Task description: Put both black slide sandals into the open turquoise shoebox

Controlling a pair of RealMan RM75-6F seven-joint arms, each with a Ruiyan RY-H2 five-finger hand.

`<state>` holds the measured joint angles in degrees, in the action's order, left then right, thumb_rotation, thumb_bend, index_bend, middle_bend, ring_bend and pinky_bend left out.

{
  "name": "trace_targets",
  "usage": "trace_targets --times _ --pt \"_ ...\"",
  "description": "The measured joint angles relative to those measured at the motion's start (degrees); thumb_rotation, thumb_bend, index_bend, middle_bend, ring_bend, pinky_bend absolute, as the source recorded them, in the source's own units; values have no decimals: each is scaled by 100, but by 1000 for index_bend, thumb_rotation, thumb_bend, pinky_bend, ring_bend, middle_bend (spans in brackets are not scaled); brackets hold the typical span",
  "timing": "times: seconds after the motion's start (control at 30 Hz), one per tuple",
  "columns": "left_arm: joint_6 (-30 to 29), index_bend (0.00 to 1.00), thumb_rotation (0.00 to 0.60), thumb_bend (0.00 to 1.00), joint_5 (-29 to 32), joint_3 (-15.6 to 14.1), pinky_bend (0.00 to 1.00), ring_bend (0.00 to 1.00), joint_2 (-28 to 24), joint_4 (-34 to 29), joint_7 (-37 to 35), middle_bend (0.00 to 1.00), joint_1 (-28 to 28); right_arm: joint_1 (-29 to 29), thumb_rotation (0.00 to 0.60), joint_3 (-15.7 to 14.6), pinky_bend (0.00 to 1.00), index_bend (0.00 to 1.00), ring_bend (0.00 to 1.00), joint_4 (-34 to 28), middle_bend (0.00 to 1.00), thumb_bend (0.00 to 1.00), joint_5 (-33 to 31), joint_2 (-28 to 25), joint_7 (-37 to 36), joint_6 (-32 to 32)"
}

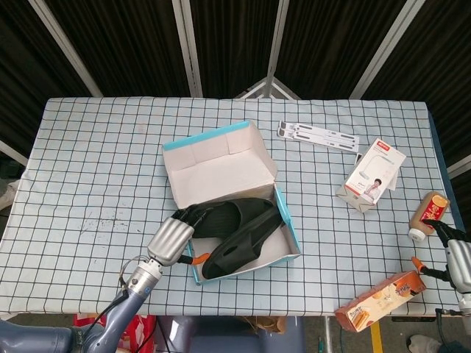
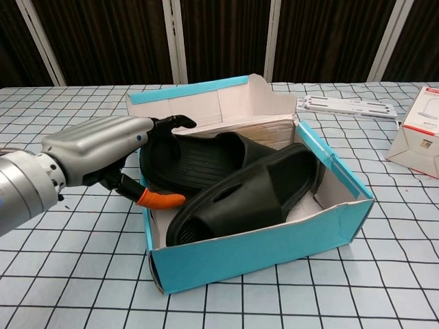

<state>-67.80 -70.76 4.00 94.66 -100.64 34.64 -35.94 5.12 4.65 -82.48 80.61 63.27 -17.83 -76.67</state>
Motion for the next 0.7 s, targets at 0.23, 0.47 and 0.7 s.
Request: trace_targets --times 0.23,0.47,0.7 --pt "57 186 399 315 60 21 341 277 51 -12 223 462 -44 0 600 -9 213 237 260 -13 250 233 32 1 26 -22" --pt "179 189 396 314 464 -6 349 285 36 -94 679 469 -87 -8 600 -13 213 237 260 -41 250 233 34 -7 59 -40" --pt "112 161 390 312 713 35 331 265 5 -286 1144 425 -160 -6 600 -7 213 237 260 -37 250 233 2 -4 69 -18"
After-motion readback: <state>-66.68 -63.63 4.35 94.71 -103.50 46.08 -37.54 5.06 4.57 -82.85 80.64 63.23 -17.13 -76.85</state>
